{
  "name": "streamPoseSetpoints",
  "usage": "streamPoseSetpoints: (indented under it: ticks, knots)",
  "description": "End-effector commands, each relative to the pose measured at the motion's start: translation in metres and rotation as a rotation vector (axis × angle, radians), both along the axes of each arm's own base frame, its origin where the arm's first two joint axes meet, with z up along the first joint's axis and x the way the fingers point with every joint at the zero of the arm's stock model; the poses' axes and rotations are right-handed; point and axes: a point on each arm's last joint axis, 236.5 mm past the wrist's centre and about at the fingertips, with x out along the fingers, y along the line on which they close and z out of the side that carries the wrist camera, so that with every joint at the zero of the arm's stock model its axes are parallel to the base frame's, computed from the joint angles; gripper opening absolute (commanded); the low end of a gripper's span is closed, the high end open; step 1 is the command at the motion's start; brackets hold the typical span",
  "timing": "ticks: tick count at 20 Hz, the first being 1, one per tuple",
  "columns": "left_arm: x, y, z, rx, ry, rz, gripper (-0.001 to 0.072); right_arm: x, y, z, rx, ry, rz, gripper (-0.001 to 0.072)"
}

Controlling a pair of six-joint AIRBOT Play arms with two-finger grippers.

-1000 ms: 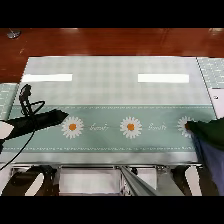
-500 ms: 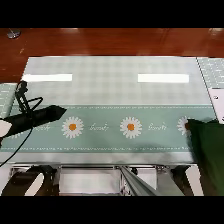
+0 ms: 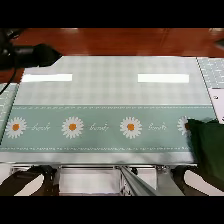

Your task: Fold the shirts.

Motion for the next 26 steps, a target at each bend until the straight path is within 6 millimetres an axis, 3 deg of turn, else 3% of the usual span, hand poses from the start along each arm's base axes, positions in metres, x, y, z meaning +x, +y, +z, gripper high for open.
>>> streamPoseSetpoints:
  ticks: [1,2,4,5,7,10,26]
  knots:
    - [0.013,-0.013,-0.048,0.171,0.136,-0.045,0.0014,0.009,0.086,-0.119,-0.415,0.228,0.272,0.0031]
    - [0.011,-0.007,-0.080,0.211,0.214,-0.020,0.0014,0.003,0.086,-0.155,-0.501,0.316,0.246,0.0031]
    - [-0.006,0.010,-0.145,0.276,0.387,0.019,0.0014,-0.015,0.082,-0.209,-0.520,0.465,0.185,0.0030]
    - [-0.015,0.015,-0.166,0.284,0.441,0.025,0.0014,-0.025,0.076,-0.225,-0.508,0.521,0.148,0.0030]
    - [-0.024,0.025,-0.189,0.294,0.487,0.041,0.0015,-0.040,0.063,-0.241,-0.507,0.591,0.123,0.0030]
    - [-0.025,0.037,-0.190,0.291,0.508,0.063,0.0016,-0.036,0.057,-0.237,-0.523,0.574,0.120,0.0031]
    - [-0.027,0.037,-0.191,0.293,0.518,0.061,0.0016,-0.036,0.056,-0.237,-0.528,0.574,0.119,0.0031]
